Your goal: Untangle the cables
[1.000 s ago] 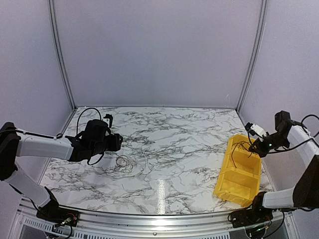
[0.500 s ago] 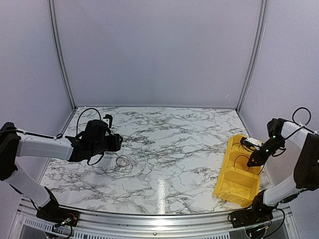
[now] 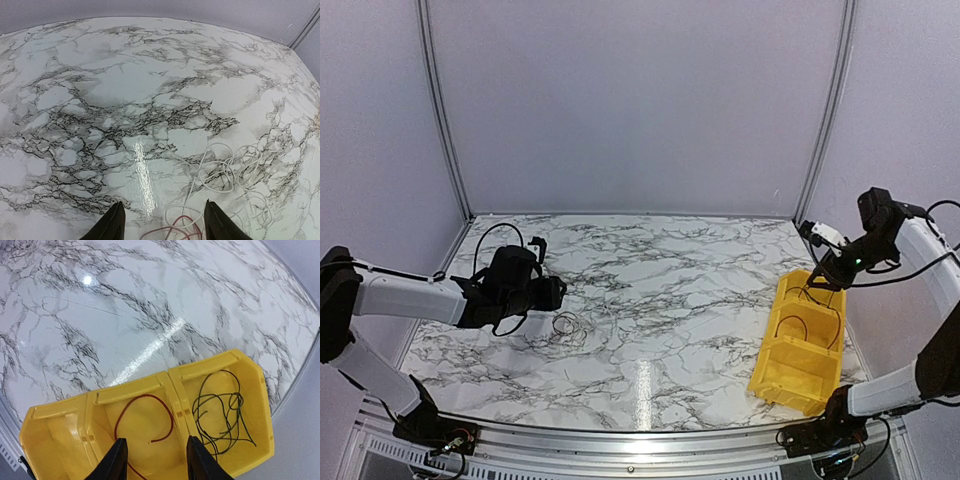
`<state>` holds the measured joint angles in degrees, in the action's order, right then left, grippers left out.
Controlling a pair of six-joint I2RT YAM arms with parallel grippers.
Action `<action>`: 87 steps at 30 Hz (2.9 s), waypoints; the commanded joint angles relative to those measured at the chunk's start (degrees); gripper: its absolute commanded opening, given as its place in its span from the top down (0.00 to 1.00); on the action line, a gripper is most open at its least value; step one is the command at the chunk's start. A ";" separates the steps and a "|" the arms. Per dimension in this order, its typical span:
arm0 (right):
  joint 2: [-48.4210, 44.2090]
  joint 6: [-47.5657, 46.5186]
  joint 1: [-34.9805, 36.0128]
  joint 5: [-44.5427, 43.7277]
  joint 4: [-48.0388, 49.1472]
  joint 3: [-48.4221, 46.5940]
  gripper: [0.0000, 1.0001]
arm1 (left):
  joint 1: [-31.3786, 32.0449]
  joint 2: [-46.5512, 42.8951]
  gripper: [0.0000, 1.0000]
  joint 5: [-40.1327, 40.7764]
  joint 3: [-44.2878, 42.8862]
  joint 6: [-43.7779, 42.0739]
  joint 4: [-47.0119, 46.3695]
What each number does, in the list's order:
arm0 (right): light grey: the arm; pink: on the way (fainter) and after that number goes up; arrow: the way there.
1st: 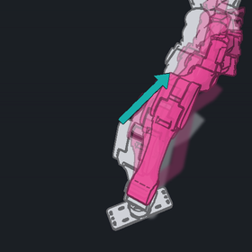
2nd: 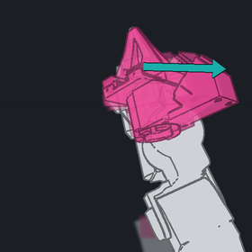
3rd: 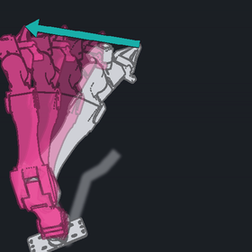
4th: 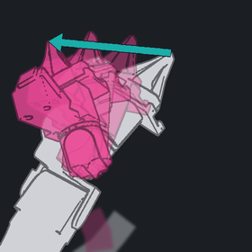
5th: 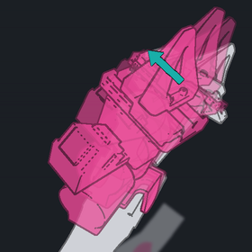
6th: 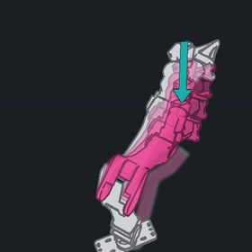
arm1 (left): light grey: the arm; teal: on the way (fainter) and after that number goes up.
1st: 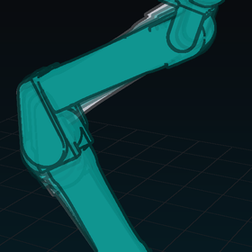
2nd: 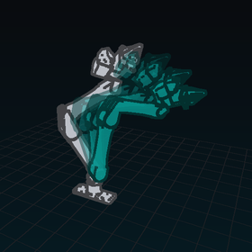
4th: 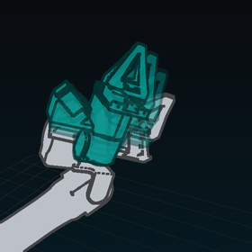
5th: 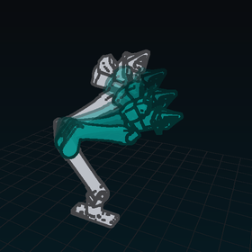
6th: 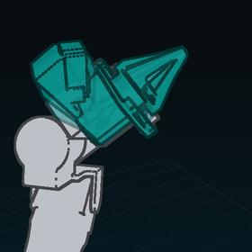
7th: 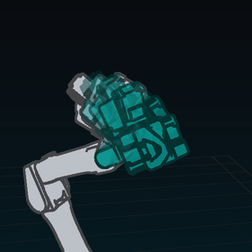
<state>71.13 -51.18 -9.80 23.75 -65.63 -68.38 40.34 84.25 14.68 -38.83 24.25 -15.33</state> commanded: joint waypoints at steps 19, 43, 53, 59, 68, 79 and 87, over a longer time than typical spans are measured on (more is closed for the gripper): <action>30.61 13.31 40.40 11.12 21.26 -19.47 0.80 | -4.02 5.48 0.65 -8.87 -1.57 2.03 14.34; 42.31 9.06 49.33 12.26 14.97 -21.32 0.88 | -4.04 3.13 0.70 -15.04 -6.19 -3.83 24.64; 42.74 8.97 49.27 12.11 14.83 -20.87 0.89 | -4.04 4.09 0.95 -12.79 -8.13 -5.25 25.87; 43.26 8.77 49.27 12.13 14.43 -21.01 0.89 | -4.04 5.44 0.77 -13.49 -8.29 -4.16 26.23; 43.56 8.73 49.30 11.96 14.21 -21.03 0.92 | -4.04 8.03 0.91 -15.55 -9.42 -4.62 26.23; 44.23 8.55 49.29 11.85 13.69 -21.30 0.93 | -4.04 2.98 1.00 -12.33 -9.36 -5.67 27.48; 42.76 8.97 49.32 11.06 12.78 -23.99 0.93 | -4.04 -11.27 1.00 -7.52 -14.23 -12.64 31.99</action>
<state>114.61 -42.04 39.62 35.46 -51.37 -89.14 36.42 80.18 4.34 -48.99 16.43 13.80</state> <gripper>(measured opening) 0.068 0.020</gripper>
